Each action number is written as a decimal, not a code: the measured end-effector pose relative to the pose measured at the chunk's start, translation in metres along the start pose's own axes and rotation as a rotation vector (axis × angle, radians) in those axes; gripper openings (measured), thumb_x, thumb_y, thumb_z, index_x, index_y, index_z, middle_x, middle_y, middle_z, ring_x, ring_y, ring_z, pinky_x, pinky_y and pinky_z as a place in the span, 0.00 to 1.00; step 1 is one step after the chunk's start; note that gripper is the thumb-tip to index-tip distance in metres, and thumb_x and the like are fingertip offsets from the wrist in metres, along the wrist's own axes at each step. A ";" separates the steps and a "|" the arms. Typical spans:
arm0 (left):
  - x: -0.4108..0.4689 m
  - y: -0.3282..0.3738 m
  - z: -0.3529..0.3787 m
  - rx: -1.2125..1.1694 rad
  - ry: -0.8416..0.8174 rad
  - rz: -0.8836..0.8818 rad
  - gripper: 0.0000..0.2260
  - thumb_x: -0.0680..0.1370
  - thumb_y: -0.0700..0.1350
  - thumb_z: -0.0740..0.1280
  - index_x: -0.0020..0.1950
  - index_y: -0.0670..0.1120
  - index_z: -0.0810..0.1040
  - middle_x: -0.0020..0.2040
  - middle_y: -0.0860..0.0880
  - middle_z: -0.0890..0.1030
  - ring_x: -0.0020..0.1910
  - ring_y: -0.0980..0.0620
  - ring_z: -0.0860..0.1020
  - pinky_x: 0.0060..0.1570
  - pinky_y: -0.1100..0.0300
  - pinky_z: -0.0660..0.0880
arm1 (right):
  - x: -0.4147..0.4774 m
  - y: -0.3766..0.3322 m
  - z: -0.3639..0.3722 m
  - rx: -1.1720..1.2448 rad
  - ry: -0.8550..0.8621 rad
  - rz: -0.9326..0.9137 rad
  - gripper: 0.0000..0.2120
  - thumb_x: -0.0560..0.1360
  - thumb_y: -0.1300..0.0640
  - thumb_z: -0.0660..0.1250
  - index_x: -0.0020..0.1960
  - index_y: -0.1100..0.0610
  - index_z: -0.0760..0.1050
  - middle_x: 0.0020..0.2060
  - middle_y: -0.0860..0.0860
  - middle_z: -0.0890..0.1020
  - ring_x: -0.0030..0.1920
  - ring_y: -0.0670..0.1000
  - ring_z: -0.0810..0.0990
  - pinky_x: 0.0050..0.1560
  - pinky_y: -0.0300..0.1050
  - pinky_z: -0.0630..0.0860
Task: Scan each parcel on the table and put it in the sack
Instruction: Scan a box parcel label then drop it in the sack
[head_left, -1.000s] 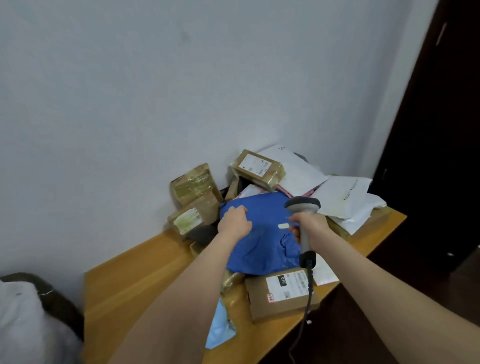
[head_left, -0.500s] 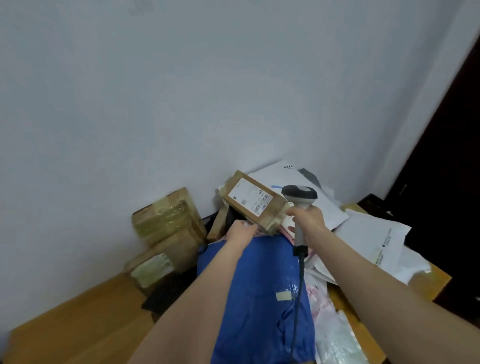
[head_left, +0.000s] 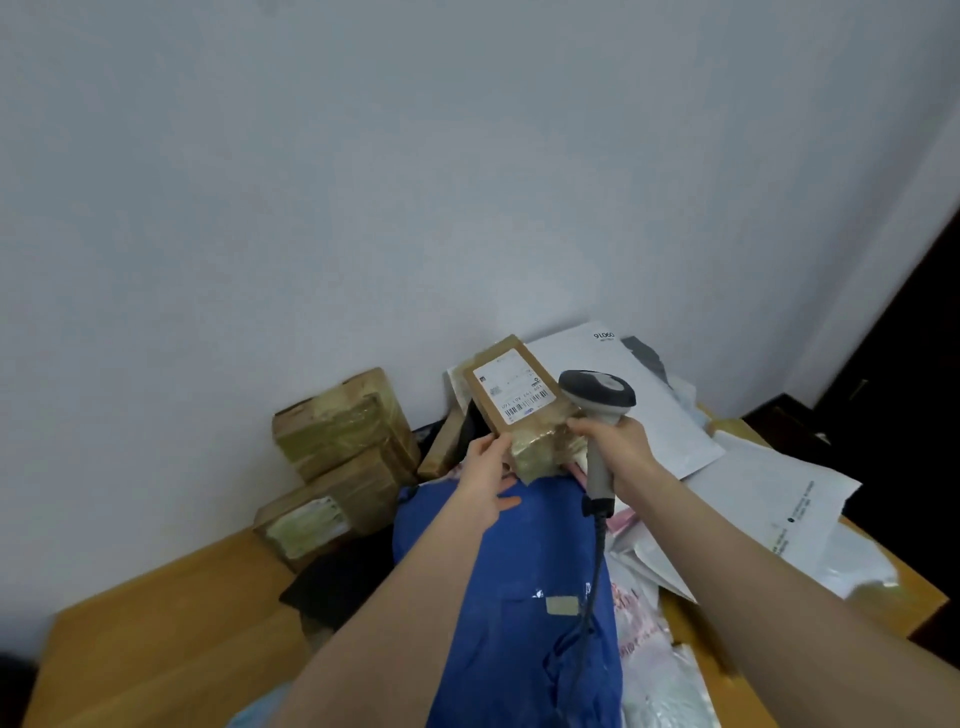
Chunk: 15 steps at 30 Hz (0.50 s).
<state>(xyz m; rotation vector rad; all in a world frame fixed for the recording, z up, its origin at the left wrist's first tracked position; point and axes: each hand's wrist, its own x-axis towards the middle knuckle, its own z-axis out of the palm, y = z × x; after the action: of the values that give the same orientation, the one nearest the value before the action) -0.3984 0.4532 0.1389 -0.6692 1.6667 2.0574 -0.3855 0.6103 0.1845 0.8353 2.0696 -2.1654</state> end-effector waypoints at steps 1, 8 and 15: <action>-0.007 0.000 -0.003 -0.007 0.002 0.018 0.16 0.78 0.51 0.66 0.63 0.54 0.67 0.55 0.45 0.79 0.54 0.45 0.78 0.53 0.46 0.76 | -0.006 0.001 -0.002 0.020 -0.009 0.002 0.08 0.70 0.62 0.74 0.48 0.62 0.78 0.36 0.55 0.80 0.35 0.52 0.78 0.34 0.44 0.75; -0.077 -0.029 -0.032 -0.091 0.057 0.087 0.17 0.77 0.43 0.68 0.66 0.46 0.73 0.52 0.49 0.81 0.51 0.52 0.79 0.48 0.53 0.78 | -0.066 0.015 -0.008 0.063 -0.122 -0.066 0.06 0.70 0.59 0.75 0.45 0.58 0.79 0.42 0.56 0.83 0.46 0.56 0.82 0.55 0.57 0.80; -0.151 -0.055 -0.063 -0.189 0.067 0.122 0.15 0.76 0.46 0.67 0.63 0.53 0.74 0.60 0.46 0.77 0.58 0.47 0.76 0.54 0.51 0.73 | -0.124 0.028 -0.002 0.073 -0.210 -0.110 0.22 0.69 0.57 0.77 0.60 0.62 0.78 0.54 0.58 0.83 0.57 0.59 0.81 0.62 0.59 0.76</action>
<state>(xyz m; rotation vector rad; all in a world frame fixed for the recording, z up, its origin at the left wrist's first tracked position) -0.2385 0.4003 0.1754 -0.7202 1.5982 2.3238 -0.2687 0.5673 0.2082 0.4839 1.9884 -2.2830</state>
